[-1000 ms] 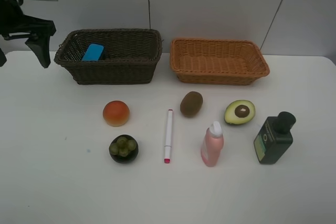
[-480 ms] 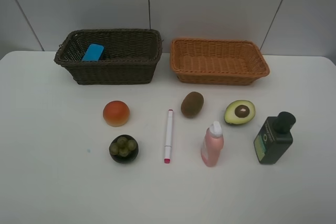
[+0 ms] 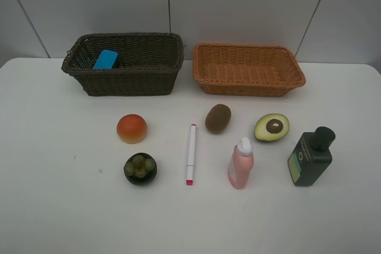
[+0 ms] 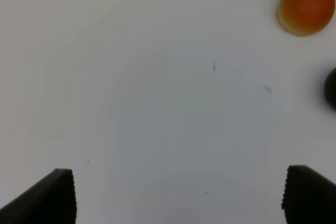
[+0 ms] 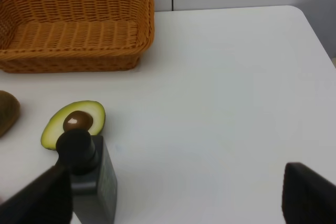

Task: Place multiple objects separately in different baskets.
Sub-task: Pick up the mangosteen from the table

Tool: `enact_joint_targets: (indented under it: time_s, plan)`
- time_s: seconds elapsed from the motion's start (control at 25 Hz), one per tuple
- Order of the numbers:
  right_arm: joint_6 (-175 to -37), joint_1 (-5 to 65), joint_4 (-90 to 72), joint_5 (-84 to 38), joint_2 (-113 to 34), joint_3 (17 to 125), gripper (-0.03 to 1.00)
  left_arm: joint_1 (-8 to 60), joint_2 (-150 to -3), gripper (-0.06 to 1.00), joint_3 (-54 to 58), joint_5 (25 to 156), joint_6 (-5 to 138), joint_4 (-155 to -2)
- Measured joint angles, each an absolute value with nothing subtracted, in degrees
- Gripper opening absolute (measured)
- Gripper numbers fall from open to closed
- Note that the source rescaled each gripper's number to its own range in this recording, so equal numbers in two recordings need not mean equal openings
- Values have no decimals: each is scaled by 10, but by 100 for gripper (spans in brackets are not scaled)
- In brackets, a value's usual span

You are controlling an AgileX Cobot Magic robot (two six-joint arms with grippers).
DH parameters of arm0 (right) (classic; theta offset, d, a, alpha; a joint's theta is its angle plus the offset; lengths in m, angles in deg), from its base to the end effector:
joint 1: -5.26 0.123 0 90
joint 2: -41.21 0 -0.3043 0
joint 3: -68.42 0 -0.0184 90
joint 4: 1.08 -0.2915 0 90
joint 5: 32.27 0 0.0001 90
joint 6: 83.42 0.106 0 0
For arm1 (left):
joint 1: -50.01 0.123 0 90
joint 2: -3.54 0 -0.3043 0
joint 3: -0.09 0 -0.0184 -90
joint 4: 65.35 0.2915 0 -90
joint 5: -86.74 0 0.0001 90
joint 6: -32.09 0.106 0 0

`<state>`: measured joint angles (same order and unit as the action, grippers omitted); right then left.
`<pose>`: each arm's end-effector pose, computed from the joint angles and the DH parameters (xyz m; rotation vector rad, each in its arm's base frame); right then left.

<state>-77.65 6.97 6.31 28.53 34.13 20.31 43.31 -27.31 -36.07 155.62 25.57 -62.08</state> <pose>0.0220 -0.0113 0.2961 0.0790 2.0170 -0.0709 0.0737 -0.0030 0.3338 0.0025 2.3700 -0.0380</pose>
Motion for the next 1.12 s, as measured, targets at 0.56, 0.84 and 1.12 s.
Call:
enact_joint_targets:
  time_s: [0.56, 0.84, 1.12]
  plan:
    - [-776, 70, 63, 285, 341, 203, 100, 433, -259, 97, -362, 1556, 289, -660]
    - [-776, 70, 63, 285, 341, 203, 100, 433, -276, 97, -362, 1549, 300, -681]
    - [-776, 70, 63, 285, 341, 203, 100, 433, -420, 97, -362, 1529, 418, -820]
